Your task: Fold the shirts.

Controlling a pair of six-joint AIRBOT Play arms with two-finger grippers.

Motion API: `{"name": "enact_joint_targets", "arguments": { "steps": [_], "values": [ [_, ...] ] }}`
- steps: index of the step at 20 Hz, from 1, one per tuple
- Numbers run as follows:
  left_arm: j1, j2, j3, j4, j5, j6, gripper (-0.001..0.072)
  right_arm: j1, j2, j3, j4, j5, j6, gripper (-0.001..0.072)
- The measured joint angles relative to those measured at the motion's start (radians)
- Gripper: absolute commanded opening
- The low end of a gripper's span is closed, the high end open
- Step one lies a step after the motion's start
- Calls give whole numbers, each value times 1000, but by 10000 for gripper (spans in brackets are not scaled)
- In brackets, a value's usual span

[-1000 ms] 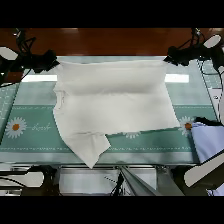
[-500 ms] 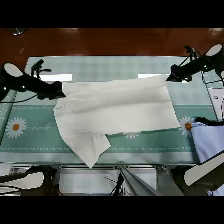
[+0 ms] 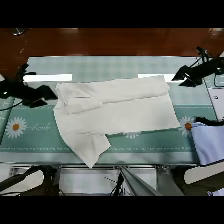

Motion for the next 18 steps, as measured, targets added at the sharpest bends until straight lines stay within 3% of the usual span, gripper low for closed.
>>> {"name": "enact_joint_targets", "arguments": {
  "steps": [5,9,18],
  "values": [
    [129,259,-358,21,-45,-1,706,-56,290,-440,31,-147,-13,624],
    [161,407,-620,-108,-22,-11,706,-69,464,-742,110,-276,-57,624],
    [22,438,-759,-246,59,-24,706,-73,604,-882,224,-307,-76,624]
  ]
}}
